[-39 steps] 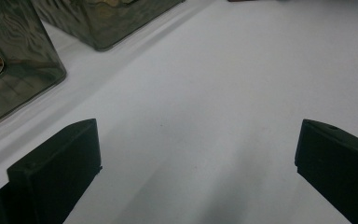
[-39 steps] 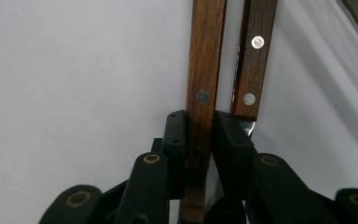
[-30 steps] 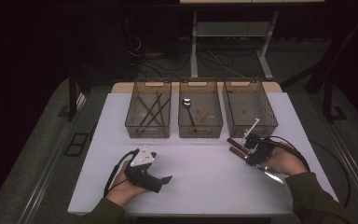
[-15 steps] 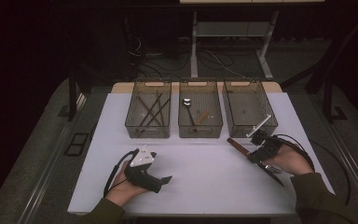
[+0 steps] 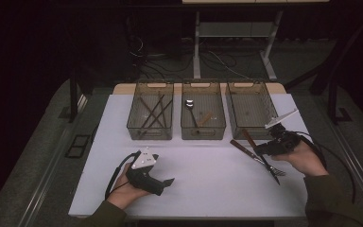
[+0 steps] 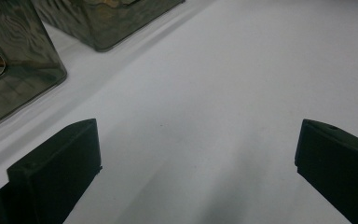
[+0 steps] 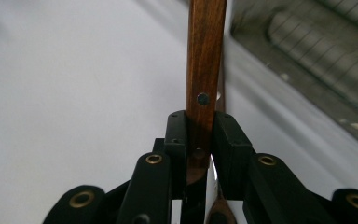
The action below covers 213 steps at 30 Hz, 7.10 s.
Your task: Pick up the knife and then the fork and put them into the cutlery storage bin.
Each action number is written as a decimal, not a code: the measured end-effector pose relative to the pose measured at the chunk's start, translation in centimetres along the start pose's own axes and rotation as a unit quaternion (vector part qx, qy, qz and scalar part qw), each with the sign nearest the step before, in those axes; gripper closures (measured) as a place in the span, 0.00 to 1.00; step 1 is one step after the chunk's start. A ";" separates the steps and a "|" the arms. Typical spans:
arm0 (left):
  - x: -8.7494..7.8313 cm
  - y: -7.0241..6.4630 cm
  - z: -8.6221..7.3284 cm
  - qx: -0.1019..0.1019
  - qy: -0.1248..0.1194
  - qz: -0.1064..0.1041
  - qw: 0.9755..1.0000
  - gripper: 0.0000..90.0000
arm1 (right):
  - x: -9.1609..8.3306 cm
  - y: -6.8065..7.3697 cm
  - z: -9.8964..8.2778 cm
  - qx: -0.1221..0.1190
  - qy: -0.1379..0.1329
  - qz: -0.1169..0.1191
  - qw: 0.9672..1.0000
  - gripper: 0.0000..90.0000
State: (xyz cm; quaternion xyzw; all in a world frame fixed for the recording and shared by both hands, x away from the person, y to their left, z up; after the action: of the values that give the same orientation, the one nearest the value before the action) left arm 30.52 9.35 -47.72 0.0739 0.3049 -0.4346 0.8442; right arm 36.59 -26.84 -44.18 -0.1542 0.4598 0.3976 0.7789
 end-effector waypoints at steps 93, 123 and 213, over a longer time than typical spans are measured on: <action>-0.7 0.6 -0.3 -0.005 -0.007 -0.015 1.000 0.00 | 2.4 -13.8 8.0 0.056 -0.018 -0.135 0.989 0.83; -0.5 0.3 -0.1 -0.010 -0.016 -0.023 1.000 0.00 | -3.6 -5.0 5.4 0.005 -0.114 -0.084 0.990 0.49; -0.5 0.1 -0.1 -0.004 -0.013 -0.023 1.000 0.00 | 2.9 -1.4 0.7 -0.035 0.072 0.001 0.997 0.84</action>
State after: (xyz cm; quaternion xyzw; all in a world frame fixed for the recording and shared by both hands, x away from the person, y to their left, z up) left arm 30.36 9.81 -47.53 0.0575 0.2973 -0.4535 0.8383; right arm 38.83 -25.90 -46.35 -0.2089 0.5009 0.4017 0.7376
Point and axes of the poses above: each handheld gripper's, and its own axes: x roughly forward along the jaws, z roughly out of its top, y roughly to its left, the point moved 7 cm from there along x, roughly forward along the jaws, and after that the axes turned 7 degrees about -x, right-handed, at the moved point
